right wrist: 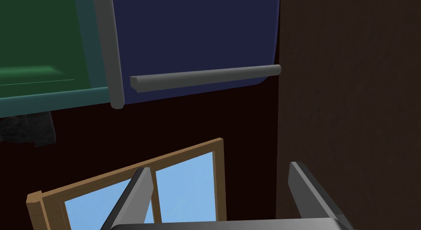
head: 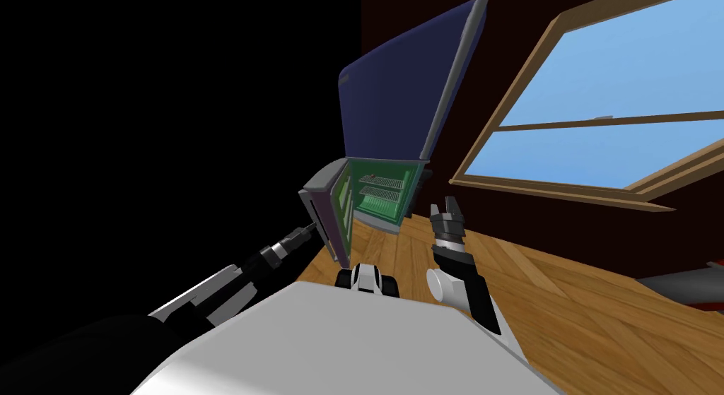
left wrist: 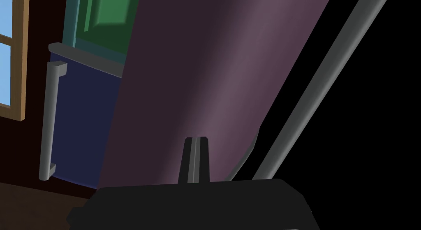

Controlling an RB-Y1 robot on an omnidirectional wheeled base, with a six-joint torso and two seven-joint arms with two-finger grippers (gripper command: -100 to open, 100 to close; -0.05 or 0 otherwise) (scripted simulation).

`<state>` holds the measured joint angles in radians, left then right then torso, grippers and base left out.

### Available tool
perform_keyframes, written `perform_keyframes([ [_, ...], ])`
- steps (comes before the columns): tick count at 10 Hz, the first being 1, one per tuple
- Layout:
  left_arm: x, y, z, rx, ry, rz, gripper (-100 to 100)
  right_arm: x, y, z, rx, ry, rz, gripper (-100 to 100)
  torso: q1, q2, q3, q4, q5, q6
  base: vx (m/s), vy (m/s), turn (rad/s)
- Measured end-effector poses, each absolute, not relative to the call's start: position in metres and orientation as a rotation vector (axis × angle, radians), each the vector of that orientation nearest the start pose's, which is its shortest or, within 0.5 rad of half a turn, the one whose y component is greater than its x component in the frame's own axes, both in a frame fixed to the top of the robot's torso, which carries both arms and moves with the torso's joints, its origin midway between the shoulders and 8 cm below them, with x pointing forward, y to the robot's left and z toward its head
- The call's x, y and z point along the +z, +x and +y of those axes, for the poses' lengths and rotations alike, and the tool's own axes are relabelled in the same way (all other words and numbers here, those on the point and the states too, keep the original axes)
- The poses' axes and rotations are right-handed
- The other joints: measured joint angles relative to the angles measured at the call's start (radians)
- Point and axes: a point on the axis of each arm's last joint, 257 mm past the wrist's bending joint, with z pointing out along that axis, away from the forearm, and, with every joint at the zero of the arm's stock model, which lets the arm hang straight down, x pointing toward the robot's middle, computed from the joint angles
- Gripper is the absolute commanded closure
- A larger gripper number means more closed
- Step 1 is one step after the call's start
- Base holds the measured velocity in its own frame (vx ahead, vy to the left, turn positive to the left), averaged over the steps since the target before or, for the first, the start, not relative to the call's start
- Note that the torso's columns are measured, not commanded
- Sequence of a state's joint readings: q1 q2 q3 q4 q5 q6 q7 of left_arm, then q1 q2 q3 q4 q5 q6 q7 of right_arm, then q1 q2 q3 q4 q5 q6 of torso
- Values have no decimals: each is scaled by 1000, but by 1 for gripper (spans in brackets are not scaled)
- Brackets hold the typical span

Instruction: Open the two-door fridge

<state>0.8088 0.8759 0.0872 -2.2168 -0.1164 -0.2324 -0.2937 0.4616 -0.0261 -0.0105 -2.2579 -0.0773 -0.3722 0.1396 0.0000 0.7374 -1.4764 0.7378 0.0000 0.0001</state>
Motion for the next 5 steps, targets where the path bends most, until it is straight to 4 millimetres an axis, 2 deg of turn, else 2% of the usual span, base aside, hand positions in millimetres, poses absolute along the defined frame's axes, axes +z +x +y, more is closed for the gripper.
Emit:
perform_keyframes([
  [1, -165, 330, 306, -580, -47, 1723, -100, 2, 370, -289, 1202, 721, 708, 0, 1, 0, 0, 0, 0, 0, -7, 98, 209],
  [2, -163, 335, 301, -605, -30, 1722, -100, 2, 370, -289, 1202, 721, 708, 0, -7, -1, 0, 0, -1, -1, 1, -54, 352],
  [3, -163, 338, 296, -637, -23, 1728, -100, 2, 370, -289, 1202, 721, 707, 0, -13, 0, 0, 0, -4, -1, 11, -97, 111],
  [5, -161, 349, 287, -677, 5, 1732, -100, 2, 370, -289, 1202, 721, 707, 0, -3, 0, 0, 0, -1, 0, 5, -72, 134],
])
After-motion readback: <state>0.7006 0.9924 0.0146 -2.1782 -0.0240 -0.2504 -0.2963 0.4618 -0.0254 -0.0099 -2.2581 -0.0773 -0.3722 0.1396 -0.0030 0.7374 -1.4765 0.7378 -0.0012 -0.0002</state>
